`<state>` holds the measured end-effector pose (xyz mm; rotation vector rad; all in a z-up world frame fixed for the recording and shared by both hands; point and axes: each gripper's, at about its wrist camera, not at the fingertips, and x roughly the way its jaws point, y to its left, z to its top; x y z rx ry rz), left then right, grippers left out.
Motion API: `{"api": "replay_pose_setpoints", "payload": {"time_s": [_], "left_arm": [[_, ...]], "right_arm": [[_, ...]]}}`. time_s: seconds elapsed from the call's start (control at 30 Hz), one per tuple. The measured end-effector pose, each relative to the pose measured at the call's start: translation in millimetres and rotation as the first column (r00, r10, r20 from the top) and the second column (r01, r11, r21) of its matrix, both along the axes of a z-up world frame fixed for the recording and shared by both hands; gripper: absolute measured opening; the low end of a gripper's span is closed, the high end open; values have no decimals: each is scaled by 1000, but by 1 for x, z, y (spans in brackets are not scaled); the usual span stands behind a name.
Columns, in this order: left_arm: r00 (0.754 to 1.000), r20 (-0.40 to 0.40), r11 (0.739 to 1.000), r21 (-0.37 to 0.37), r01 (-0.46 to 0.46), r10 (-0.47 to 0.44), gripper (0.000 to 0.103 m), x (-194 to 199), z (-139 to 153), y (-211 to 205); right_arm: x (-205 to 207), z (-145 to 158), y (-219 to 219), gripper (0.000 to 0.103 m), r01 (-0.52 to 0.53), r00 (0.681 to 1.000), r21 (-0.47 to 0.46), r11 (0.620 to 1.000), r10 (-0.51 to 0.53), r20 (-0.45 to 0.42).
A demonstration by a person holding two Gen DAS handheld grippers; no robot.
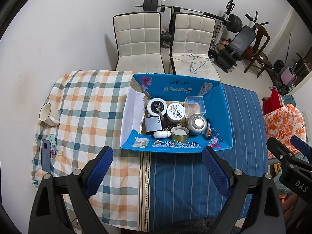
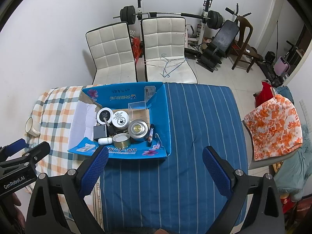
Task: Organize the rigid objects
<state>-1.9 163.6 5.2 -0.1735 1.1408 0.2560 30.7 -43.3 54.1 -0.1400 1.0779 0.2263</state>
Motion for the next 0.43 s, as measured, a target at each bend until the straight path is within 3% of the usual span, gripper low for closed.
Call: {"api": "replay_pose_setpoints", "payload": {"time_s": [0.43], "left_arm": [[1000,5,1000,4,-6,6,93,1,0,5]], "right_arm": [[2,-2,3,99,1,1000,1,1000,-1,-2]]}}
